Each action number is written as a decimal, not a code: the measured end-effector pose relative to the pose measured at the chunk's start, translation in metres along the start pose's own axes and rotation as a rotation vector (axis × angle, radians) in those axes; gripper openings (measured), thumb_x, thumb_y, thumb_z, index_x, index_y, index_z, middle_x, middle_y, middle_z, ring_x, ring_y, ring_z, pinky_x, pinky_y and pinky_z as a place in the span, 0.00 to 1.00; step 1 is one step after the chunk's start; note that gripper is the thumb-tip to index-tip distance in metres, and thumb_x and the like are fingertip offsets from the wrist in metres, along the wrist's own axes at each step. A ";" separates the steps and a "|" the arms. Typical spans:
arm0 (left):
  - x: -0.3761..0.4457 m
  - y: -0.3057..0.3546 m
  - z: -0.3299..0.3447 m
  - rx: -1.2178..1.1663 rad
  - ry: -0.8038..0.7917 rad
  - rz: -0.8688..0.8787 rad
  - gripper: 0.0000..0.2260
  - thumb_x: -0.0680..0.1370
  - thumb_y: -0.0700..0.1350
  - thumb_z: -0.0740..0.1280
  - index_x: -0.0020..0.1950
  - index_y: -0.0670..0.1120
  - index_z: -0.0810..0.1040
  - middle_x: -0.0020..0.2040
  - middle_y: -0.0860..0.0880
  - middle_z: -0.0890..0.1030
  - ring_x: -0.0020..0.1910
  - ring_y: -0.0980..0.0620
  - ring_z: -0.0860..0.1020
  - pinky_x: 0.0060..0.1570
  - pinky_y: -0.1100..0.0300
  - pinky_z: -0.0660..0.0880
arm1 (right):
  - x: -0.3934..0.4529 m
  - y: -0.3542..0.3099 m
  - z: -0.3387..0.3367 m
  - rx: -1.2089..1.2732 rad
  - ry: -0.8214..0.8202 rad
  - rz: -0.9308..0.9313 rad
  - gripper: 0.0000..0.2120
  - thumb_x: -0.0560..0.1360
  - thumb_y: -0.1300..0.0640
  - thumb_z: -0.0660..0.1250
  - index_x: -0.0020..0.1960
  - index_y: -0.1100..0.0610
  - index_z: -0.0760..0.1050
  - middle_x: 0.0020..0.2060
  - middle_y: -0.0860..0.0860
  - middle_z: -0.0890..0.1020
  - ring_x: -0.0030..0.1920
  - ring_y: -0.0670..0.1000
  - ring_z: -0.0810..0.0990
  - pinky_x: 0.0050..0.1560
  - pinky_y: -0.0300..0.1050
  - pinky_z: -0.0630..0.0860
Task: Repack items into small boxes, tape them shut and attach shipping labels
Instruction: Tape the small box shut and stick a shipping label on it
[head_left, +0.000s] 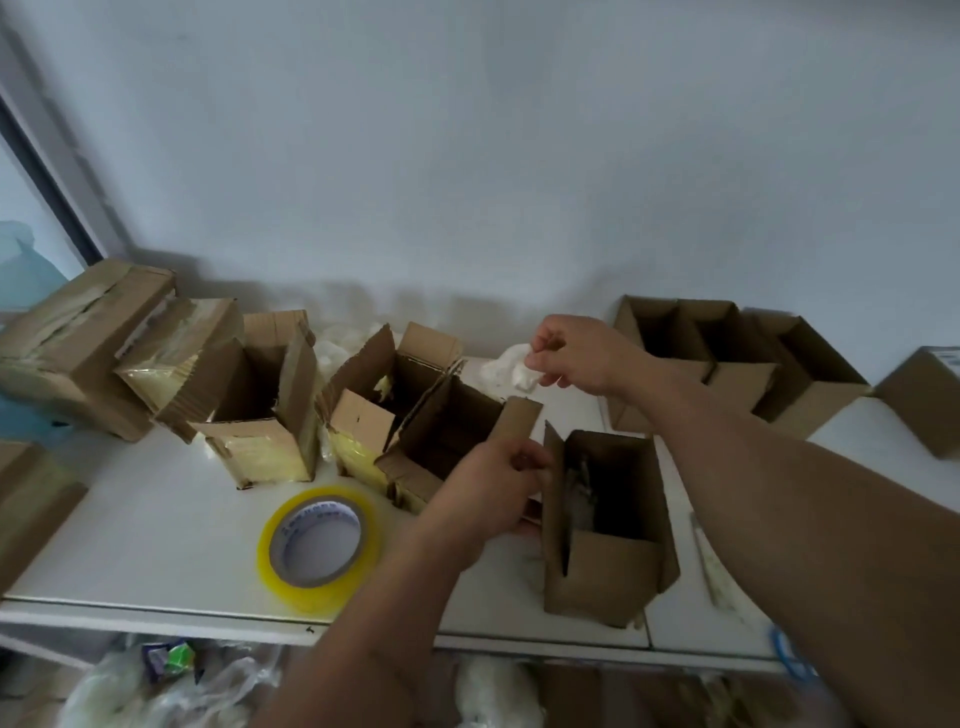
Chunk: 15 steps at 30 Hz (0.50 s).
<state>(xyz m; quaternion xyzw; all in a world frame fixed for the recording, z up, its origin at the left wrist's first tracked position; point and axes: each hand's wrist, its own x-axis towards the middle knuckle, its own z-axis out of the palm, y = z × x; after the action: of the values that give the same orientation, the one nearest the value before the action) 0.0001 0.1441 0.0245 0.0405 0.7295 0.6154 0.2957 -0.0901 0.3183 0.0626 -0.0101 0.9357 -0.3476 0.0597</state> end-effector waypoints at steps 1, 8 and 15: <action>-0.001 0.000 0.000 0.003 0.006 0.004 0.06 0.80 0.40 0.65 0.54 0.50 0.78 0.51 0.49 0.80 0.41 0.51 0.82 0.34 0.65 0.77 | -0.013 0.000 -0.005 -0.007 0.016 -0.008 0.05 0.77 0.56 0.69 0.49 0.57 0.76 0.44 0.51 0.82 0.40 0.46 0.83 0.45 0.46 0.79; -0.002 -0.001 0.003 0.000 0.018 0.027 0.05 0.80 0.38 0.65 0.54 0.46 0.78 0.52 0.43 0.81 0.40 0.48 0.82 0.34 0.60 0.78 | -0.102 0.010 -0.029 -0.244 0.007 -0.034 0.04 0.76 0.49 0.70 0.45 0.45 0.76 0.41 0.40 0.77 0.44 0.41 0.76 0.45 0.41 0.73; 0.001 -0.005 0.006 0.063 0.072 0.046 0.05 0.80 0.39 0.65 0.53 0.48 0.78 0.51 0.46 0.81 0.41 0.47 0.83 0.36 0.59 0.79 | -0.129 0.018 -0.038 -0.642 -0.123 -0.092 0.03 0.77 0.49 0.67 0.48 0.46 0.72 0.46 0.44 0.75 0.46 0.45 0.73 0.43 0.38 0.67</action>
<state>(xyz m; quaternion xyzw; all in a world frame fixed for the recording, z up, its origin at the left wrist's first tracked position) 0.0033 0.1488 0.0193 0.0442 0.7576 0.5998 0.2536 0.0339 0.3649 0.0928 -0.0917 0.9907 -0.0359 0.0941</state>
